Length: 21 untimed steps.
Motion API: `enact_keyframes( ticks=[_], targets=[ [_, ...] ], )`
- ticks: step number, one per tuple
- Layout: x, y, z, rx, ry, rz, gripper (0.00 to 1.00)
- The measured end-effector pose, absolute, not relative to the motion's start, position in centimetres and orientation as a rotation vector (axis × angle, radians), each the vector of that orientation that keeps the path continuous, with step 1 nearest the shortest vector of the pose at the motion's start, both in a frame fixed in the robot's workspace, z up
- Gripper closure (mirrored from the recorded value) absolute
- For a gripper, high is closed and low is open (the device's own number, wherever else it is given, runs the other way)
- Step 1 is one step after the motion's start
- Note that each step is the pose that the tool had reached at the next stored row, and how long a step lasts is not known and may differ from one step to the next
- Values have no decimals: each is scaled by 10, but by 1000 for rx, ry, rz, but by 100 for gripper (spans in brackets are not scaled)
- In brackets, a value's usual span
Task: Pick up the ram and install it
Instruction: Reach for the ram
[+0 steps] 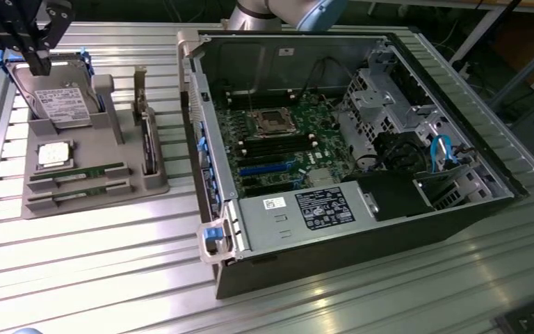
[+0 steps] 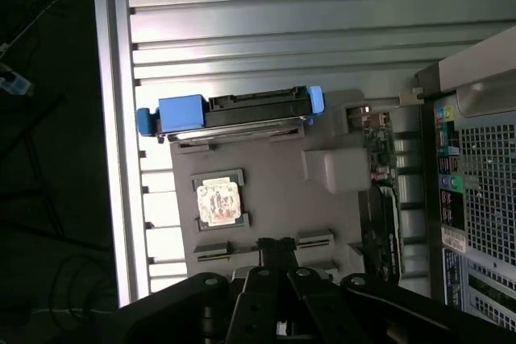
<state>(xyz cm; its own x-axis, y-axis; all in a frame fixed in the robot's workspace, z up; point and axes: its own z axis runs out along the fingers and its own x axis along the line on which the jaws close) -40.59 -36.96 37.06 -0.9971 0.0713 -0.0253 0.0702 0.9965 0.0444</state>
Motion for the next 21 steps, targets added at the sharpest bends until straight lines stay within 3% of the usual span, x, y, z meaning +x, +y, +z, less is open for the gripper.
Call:
enact_keyframes(
  ticks=[7,21],
  targets=[
    [-410,-370,352,110,3112,68,89],
    [-410,-370,351,111,3115,66,89]
  ],
)
